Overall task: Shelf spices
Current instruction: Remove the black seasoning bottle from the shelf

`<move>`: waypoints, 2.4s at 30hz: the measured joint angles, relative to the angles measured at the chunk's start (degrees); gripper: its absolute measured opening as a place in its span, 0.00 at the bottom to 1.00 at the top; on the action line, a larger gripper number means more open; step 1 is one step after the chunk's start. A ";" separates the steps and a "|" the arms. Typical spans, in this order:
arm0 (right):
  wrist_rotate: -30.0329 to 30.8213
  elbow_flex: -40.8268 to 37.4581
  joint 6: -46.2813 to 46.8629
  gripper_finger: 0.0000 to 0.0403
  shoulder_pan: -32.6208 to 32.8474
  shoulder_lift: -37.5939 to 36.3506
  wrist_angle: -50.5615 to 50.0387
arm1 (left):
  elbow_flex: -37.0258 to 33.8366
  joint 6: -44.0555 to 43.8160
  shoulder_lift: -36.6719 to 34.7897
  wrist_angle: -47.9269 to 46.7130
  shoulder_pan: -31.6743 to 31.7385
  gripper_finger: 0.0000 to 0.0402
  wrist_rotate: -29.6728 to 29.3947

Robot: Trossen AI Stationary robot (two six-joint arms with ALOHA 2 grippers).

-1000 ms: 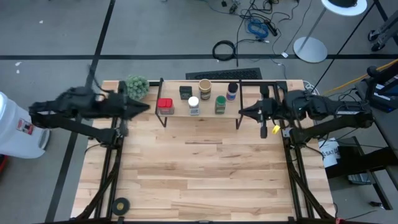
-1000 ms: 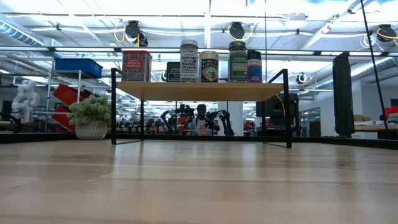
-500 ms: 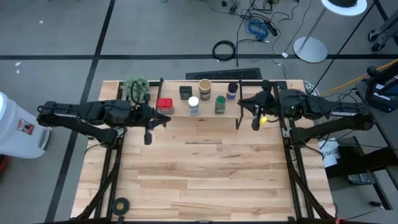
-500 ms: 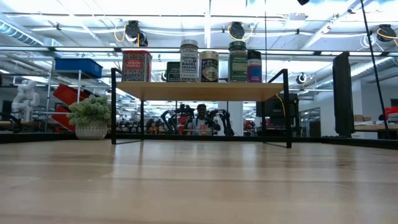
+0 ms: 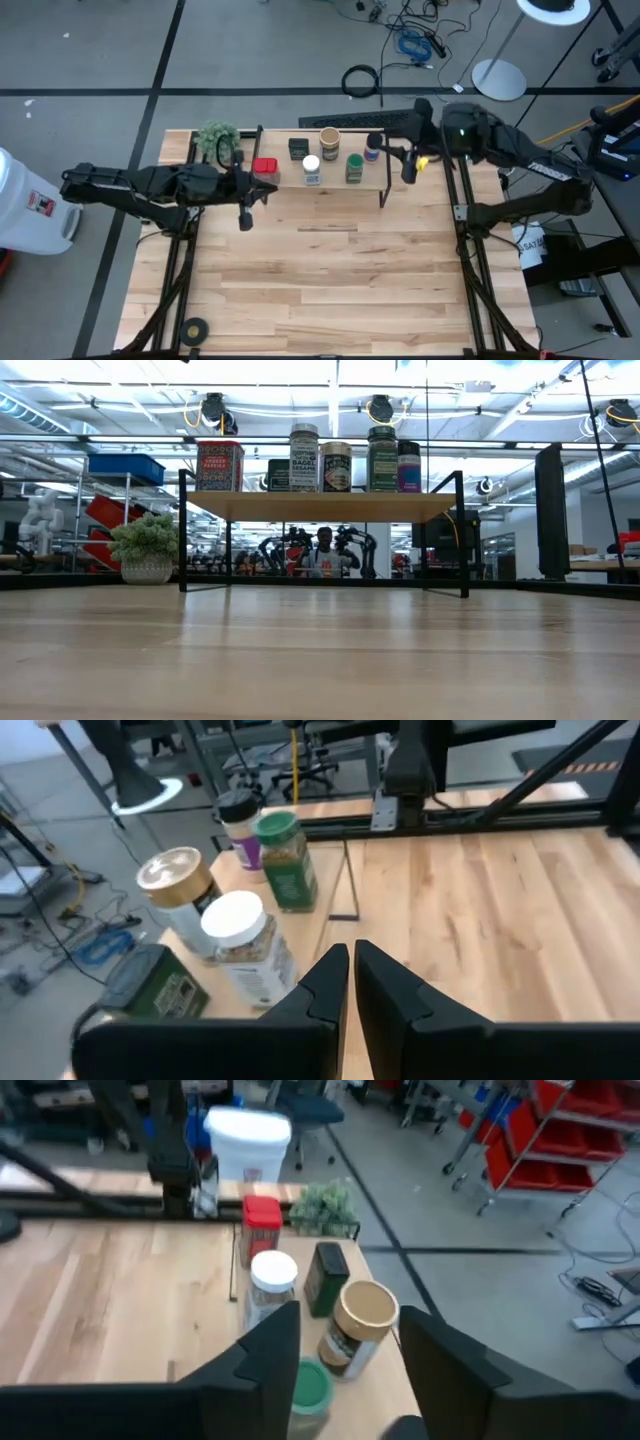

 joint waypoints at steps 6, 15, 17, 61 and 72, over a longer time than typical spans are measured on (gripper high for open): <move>-5.58 11.41 -5.35 0.51 -6.13 8.31 -12.68 | 0.00 0.38 0.00 0.45 0.01 0.08 -0.01; -10.95 14.27 -9.85 0.68 -12.93 15.08 -21.29 | 0.00 -2.60 0.31 0.73 -0.01 0.08 -0.01; -10.93 14.27 -9.88 0.71 -14.11 16.07 -22.05 | 0.00 -2.60 0.38 0.88 -0.01 0.08 -0.01; -20.16 14.29 -12.39 0.74 -22.44 28.00 -28.25 | 0.00 -2.52 0.48 0.81 -0.01 0.08 0.01; -19.83 14.29 -12.43 0.71 -22.44 28.73 -28.32 | 0.00 -2.53 0.48 0.82 0.00 0.08 0.01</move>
